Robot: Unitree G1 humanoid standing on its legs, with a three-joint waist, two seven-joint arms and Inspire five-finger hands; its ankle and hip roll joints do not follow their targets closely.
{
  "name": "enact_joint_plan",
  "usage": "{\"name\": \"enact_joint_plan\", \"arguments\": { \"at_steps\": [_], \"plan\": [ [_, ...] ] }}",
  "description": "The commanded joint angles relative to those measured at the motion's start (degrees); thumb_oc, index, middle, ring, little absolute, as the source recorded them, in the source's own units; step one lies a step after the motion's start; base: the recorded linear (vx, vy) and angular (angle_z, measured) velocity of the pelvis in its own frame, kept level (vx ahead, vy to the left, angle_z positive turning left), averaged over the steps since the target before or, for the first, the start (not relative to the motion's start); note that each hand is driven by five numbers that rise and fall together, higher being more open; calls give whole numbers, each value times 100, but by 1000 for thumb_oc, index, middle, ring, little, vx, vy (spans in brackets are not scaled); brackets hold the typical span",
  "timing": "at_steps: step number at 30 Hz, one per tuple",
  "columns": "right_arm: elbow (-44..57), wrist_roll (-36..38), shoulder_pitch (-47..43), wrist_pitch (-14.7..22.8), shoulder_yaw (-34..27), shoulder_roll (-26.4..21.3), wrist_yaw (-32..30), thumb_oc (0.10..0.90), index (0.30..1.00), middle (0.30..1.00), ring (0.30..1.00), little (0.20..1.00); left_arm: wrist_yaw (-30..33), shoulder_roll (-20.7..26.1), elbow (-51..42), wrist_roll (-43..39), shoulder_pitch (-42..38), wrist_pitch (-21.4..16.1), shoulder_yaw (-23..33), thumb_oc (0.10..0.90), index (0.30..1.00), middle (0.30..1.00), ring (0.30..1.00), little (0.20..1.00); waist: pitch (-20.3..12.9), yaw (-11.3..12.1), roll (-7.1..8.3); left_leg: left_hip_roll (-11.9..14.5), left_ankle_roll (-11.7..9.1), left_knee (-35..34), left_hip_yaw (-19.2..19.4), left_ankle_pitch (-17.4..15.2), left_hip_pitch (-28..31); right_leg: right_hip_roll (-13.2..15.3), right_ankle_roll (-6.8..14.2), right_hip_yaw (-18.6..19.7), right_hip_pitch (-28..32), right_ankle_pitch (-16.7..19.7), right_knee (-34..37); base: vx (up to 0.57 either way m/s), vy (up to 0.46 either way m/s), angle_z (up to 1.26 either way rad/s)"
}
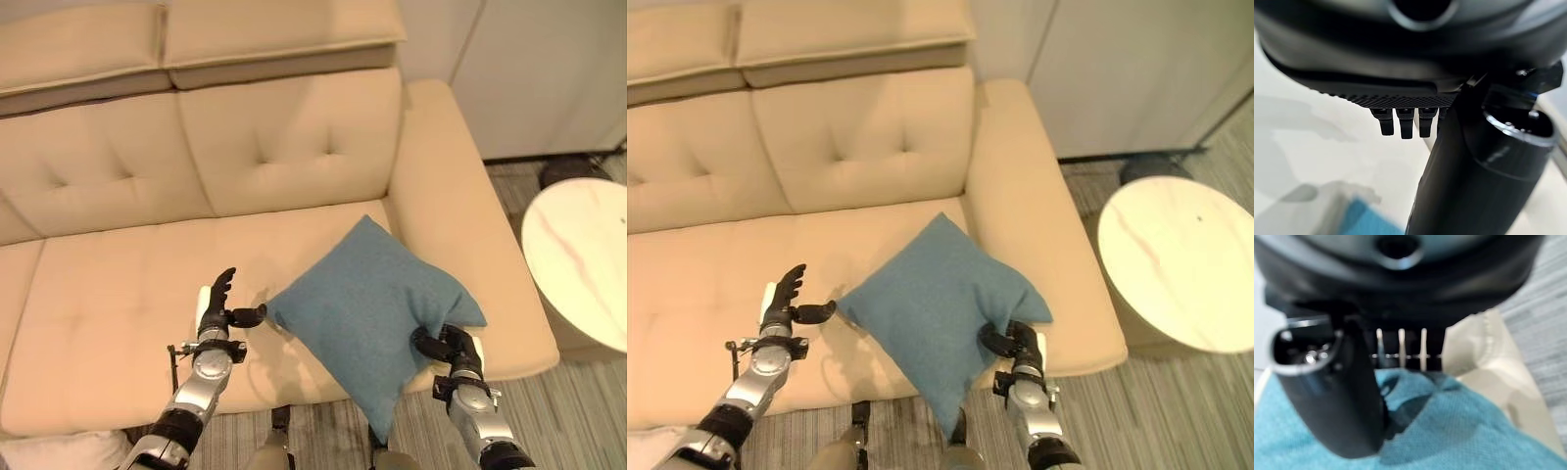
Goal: Pick up all the scattered cushions and arrange them neatly on the sofa.
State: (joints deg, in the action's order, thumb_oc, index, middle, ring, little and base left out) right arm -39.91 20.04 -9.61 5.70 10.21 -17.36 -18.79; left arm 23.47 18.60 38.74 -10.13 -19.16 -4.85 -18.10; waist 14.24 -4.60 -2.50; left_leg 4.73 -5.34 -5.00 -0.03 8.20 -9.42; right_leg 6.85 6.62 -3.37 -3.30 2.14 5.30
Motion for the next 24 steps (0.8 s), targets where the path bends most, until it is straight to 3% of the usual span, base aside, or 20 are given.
{"name": "enact_joint_plan", "arguments": {
  "at_steps": [1, 5, 6, 9, 14, 16, 17, 20, 24],
  "plan": [
    [388, -140, -62, 7, 315, -31, 277, 400, 300, 300, 300, 300, -185, 144, 211, -210, -805, -452, -163, 800, 900, 900, 900, 900, 235, -29, 19, -223, 234, 0, 139, -349, -358, 250, 84, 176, -450, -347, -494, -117, 49, -40],
    [529, -8, -289, 107, 422, -64, 306, 400, 300, 300, 300, 300, -209, 165, 699, 139, -1315, -310, -459, 800, 900, 900, 900, 900, 449, -134, -71, -204, 234, 0, 250, -271, -489, 238, 74, 326, -772, -332, -685, -79, 24, -27],
    [819, 93, -404, 222, 501, -121, 288, 400, 300, 300, 300, 300, 20, 204, 1217, 728, -1734, -128, -702, 800, 900, 900, 900, 900, 644, -229, -93, -195, 230, 0, 325, -224, -574, 230, 88, 416, -972, -328, -810, -103, 18, -25],
    [1021, 195, -404, 312, 531, -145, 265, 400, 300, 300, 300, 300, 103, 160, 1655, 822, -1939, -30, -696, 800, 900, 900, 900, 900, 729, -276, -124, -175, 220, 0, 367, -169, -690, 218, 92, 458, -1145, -293, -849, -69, -11, -25],
    [1108, 455, -542, 333, 594, -85, 166, 400, 300, 300, 300, 300, -136, -149, 2365, 77, -2079, -20, -416, 800, 900, 900, 900, 900, 891, -379, -134, -150, 193, 0, 442, -89, -835, 210, 107, 525, -1351, -242, -848, -18, -3, -9],
    [1153, 526, -554, 284, 595, -72, 234, 400, 300, 300, 300, 300, -692, -379, 2440, -639, -1981, -54, -368, 800, 900, 900, 900, 900, 923, -415, -139, -149, 183, 0, 451, -97, -800, 205, 103, 546, -1307, -245, -833, 5, -4, -10],
    [1153, 526, -557, 284, 594, -73, 234, 400, 300, 300, 300, 300, -692, -379, 2442, -639, -1985, -54, -368, 417, 326, 326, 326, 326, 912, -409, -145, -142, 181, 0, 454, -87, -820, 198, 101, 549, -1324, -226, -824, 0, 0, 0],
    [1175, 549, -525, 230, 526, -48, 329, 400, 300, 300, 300, 300, -1288, -601, 2196, -1240, -1701, -74, -439, 400, 300, 300, 300, 300, 909, -424, -150, -133, 172, 0, 449, -107, -753, 184, 96, 553, -1240, -241, -798, 0, 0, 0],
    [1091, 570, -565, 211, 456, 66, 350, 400, 300, 300, 300, 300, -1466, -809, 2149, -1320, -1516, -54, -504, 400, 300, 300, 300, 300, 895, -438, -110, -126, 172, 0, 437, -163, -606, 167, 89, 566, -1122, -246, -772, 0, 0, 0]
  ]
}}
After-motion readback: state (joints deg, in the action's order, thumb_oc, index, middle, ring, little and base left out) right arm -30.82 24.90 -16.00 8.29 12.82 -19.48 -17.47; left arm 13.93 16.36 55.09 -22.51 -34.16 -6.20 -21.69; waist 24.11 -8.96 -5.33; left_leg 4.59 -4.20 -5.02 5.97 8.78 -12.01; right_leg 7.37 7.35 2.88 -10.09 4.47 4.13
